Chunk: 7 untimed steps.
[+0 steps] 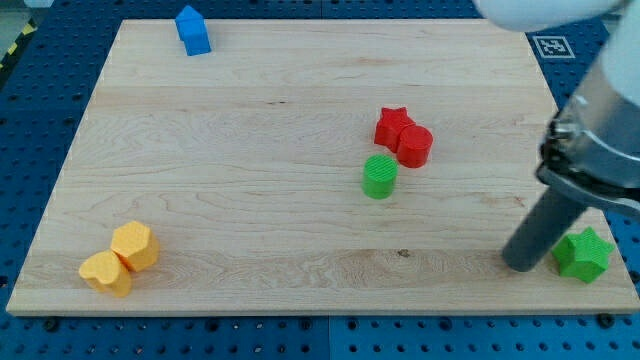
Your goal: Move the green circle below the red circle
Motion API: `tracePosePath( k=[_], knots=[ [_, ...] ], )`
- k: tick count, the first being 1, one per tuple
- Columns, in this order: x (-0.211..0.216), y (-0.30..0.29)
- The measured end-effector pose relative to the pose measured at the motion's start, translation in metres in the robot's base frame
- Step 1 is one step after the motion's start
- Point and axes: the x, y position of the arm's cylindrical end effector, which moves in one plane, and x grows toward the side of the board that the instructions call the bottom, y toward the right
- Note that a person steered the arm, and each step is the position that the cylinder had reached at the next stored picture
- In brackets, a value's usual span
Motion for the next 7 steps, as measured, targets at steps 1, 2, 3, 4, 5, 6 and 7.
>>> tracePosePath(
  k=[1,2,3,4,5,6,7],
  knots=[
    [-0.008,-0.052],
    [-0.03,-0.111],
    [-0.055,-0.171],
    [-0.089,-0.204],
    [-0.137,-0.198],
    [-0.147,-0.194],
    [-0.146,-0.184]
  ],
)
